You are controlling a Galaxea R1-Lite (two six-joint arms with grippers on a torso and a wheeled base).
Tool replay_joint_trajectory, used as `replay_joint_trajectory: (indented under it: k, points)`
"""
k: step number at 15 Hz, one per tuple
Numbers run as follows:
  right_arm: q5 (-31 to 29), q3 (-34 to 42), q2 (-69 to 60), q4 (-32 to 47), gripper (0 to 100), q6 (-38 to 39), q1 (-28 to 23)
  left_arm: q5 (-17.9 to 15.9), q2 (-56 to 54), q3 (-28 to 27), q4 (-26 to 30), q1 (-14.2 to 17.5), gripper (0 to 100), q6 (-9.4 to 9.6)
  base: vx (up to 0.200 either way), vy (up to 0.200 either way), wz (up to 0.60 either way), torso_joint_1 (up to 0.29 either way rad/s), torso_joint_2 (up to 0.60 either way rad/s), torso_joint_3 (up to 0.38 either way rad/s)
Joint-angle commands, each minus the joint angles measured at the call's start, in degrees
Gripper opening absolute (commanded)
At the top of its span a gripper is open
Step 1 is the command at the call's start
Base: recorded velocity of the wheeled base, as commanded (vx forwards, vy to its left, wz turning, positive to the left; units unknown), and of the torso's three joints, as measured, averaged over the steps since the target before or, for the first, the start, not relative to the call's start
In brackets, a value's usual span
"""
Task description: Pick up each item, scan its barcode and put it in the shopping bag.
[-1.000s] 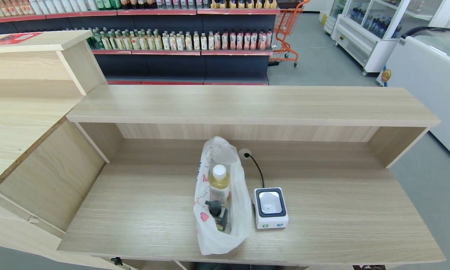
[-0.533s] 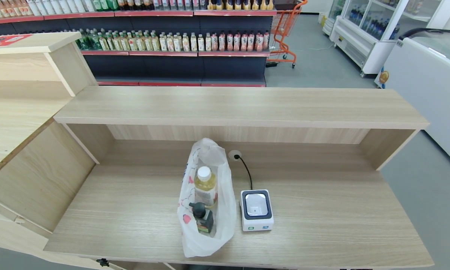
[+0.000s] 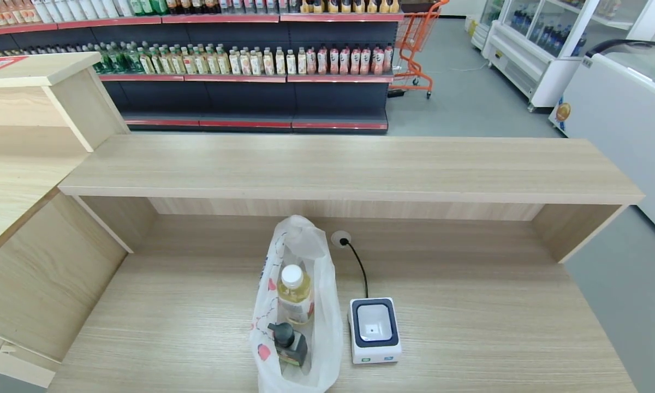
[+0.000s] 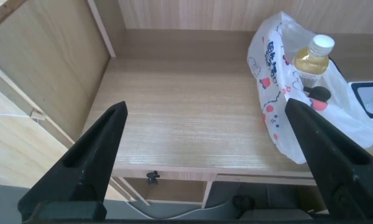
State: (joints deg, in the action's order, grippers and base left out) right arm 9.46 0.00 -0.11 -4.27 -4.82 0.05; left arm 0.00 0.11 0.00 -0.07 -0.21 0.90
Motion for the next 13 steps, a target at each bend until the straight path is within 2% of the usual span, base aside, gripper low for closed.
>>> replay_joint_trajectory:
  k: [1, 13]
  points:
    - [0.0, 0.0, 0.1, 0.0, 0, 0.8, 0.0, 0.0, 0.0, 0.0, 0.0, 0.0, 100, -0.02, 0.000, 0.000, 0.00, 0.000, 0.00, 0.000]
    - [0.0, 0.0, 0.1, 0.0, 0, 1.2, 0.0, 0.0, 0.0, 0.0, 0.0, 0.0, 100, -0.02, 0.000, 0.000, 0.00, 0.000, 0.00, 0.000]
